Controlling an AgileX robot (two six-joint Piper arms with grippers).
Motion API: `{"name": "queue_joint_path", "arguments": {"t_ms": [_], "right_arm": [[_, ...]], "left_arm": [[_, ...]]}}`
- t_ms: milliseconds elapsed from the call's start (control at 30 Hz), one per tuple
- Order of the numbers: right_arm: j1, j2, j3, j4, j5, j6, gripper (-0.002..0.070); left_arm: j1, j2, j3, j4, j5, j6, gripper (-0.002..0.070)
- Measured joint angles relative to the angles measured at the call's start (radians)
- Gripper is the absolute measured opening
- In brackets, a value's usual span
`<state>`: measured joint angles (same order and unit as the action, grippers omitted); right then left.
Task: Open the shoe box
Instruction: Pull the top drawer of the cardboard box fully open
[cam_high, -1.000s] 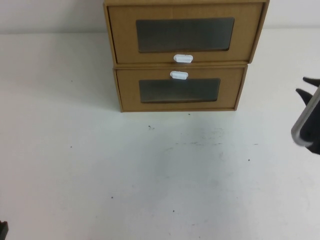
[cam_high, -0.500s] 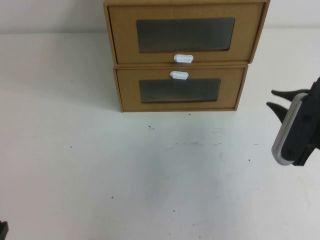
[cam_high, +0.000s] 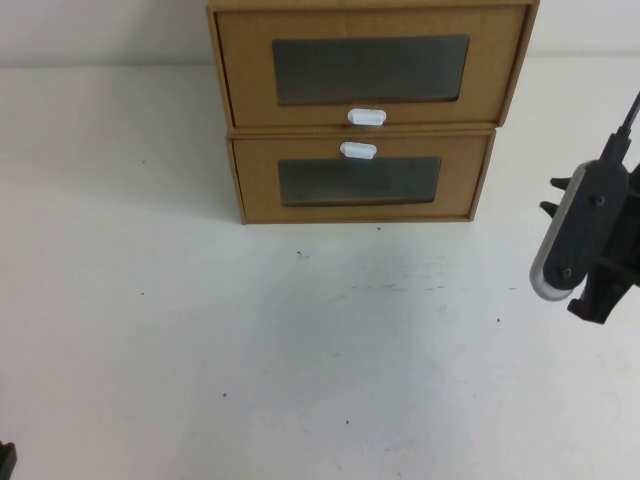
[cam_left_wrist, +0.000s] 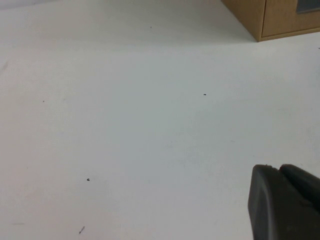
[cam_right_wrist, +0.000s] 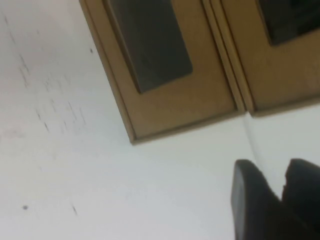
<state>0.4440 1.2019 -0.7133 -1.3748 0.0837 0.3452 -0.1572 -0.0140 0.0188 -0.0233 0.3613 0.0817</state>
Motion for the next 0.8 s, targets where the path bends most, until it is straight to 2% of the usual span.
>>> {"name": "queue_joint_path", "arguments": {"t_ms": [167, 467, 667, 800], "right_arm": [[0.064, 0.011, -0.003, -0.027, -0.03, -0.044, 0.013], [0.201, 0.153, -0.076, 0.066, 0.007, -0.272, 0.013], [0.239, 0.258, -0.192, 0.236, 0.029, -0.387, 0.013], [0.241, 0.287, -0.261, 0.381, -0.007, -0.334, 0.013]], "left_arm": [[0.0, 0.0, 0.0, 0.0, 0.0, 0.0, -0.0004], [0.0, 0.0, 0.0, 0.0, 0.0, 0.0, -0.0004], [0.0, 0.0, 0.0, 0.0, 0.0, 0.0, -0.0004], [0.0, 0.0, 0.0, 0.0, 0.0, 0.0, -0.0004]]}}
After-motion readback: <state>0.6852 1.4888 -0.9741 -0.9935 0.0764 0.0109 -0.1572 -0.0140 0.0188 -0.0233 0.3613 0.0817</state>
